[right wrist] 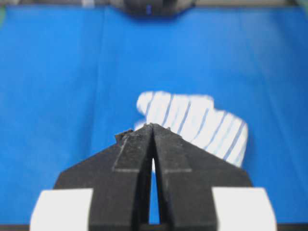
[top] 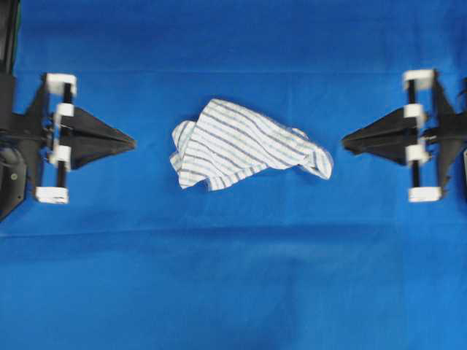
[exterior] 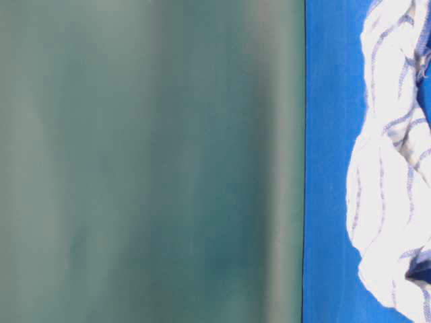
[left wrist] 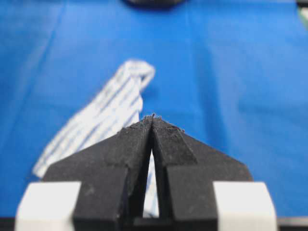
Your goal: Lift the towel with both arms.
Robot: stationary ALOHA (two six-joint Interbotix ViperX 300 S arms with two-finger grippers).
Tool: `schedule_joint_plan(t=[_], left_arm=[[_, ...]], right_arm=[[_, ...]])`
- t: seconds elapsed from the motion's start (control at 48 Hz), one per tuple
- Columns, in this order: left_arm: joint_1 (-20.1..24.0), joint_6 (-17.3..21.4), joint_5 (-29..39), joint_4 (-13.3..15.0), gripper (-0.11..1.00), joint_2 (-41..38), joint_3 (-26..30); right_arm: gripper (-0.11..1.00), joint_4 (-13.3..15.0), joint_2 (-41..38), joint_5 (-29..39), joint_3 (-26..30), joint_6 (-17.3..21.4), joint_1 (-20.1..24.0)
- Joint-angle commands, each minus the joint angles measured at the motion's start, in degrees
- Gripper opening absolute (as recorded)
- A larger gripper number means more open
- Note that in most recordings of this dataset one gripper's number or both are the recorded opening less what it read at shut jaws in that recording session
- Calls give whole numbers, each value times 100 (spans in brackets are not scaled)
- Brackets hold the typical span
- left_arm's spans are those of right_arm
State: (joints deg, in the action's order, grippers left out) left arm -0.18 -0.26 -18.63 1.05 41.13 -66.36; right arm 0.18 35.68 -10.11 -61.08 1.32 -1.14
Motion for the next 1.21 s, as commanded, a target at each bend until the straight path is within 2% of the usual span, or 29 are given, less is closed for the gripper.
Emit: schedule_joint_plan(t=[0.0,0.062,0.229,0.271,0.312,0.416,0.77,0.937,1.187], left_arm=[[-9,-9,-88,18,9,-343,167],[-9,-9,-97,18,25,-642,202],[-9,-9,-105,18,75,-1380,369],[-9,-9,-105,18,84,-1591,422],[-9,-9,-105,18,90,-1802,483],[-9,-9,-105,18,91,-2373,686],[9,-9,-343,18,91,-3990,1169],[18,-9,-396,18,91,-4342,1239],[141,0,-316,18,88,-4386,1248]], right_arm=[[1,-26,-404,-18,246,44,-9],[10,-26,-721,53,360,70,-9],[58,-26,-1652,422,738,97,-9],[63,-35,-1854,475,817,97,-9],[62,-35,-2057,501,888,97,-9],[58,-53,-2531,492,1055,105,-62],[59,-97,-3858,193,1441,105,-334],[59,-97,-4175,193,1600,105,-387],[58,-97,-4324,193,1644,97,-571]])
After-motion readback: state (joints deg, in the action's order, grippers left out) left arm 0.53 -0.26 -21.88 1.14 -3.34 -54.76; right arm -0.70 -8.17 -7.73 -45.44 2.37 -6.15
